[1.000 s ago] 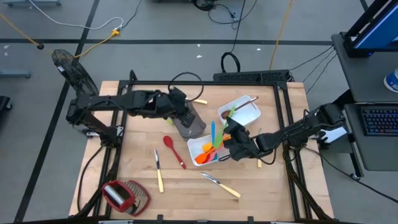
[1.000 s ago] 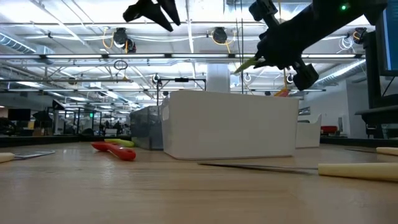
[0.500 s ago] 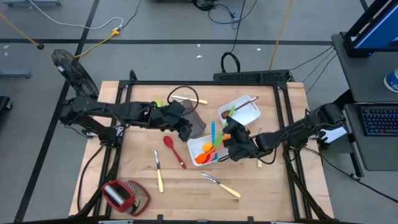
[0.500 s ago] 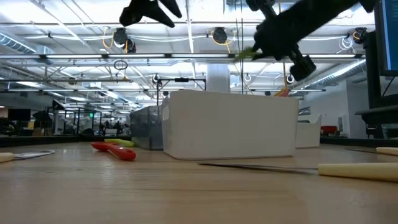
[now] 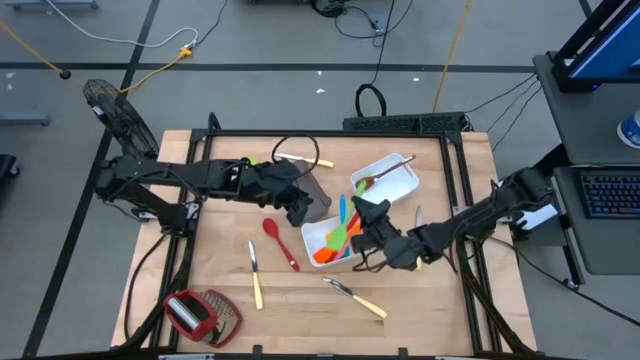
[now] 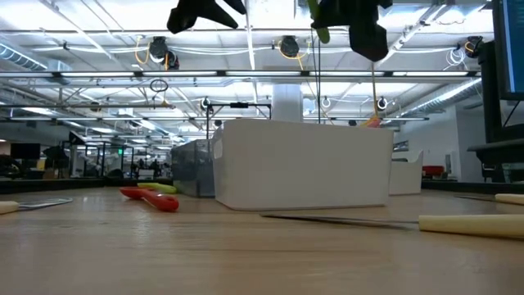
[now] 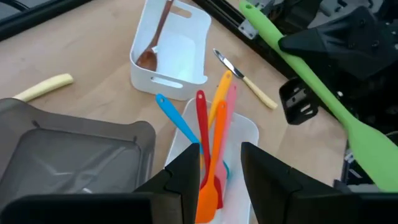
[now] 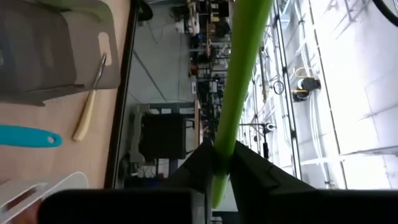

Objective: Pick & Place Kitchen Items
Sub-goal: Put the green spatula into the bottom white bin

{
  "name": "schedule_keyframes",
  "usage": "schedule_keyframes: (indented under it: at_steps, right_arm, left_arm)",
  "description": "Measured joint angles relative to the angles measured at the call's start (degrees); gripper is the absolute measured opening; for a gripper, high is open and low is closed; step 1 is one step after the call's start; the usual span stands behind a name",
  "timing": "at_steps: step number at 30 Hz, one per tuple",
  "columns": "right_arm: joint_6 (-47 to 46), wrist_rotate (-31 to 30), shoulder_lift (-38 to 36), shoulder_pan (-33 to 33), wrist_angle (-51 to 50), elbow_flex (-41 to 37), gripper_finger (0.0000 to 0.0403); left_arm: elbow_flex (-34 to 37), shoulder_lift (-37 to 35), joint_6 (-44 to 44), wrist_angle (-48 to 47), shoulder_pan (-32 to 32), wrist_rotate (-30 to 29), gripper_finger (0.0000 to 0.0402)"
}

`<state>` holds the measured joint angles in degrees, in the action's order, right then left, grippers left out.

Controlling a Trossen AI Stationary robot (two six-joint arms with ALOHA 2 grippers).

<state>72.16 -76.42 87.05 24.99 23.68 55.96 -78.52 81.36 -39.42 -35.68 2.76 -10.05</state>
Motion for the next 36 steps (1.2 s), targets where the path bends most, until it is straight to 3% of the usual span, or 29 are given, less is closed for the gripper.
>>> schedule_keyframes:
  at_steps: [10, 25, 31, 34, 36]
  right_arm:
    - [0.11, 0.64, 2.6, 1.77, -4.06, 0.0, 0.0033]
    - [-4.45, 4.31, 2.36, 2.12, -8.33, 6.5, 0.0024]
    - [-14.74, 5.96, 1.09, 1.01, -23.52, 9.67, 0.002]
    - [-24.57, 13.26, -0.36, 0.09, -37.08, 12.34, 0.002]
    - [-33.48, 22.68, -1.01, -1.0, -46.25, 15.71, 0.002]
  left_arm:
    - [-0.02, 0.0, 1.4, 0.39, -0.04, 0.18, 0.012]
    - [-0.02, 0.0, 1.93, 0.4, 0.75, 2.6, 0.012]
    - [-0.02, 0.0, 1.82, 0.42, 0.75, 2.67, 0.012]
    - [-0.02, 0.0, 1.51, 0.42, 0.75, 2.67, 0.012]
    - [-0.02, 0.0, 1.3, 0.47, 0.75, 2.67, 0.012]
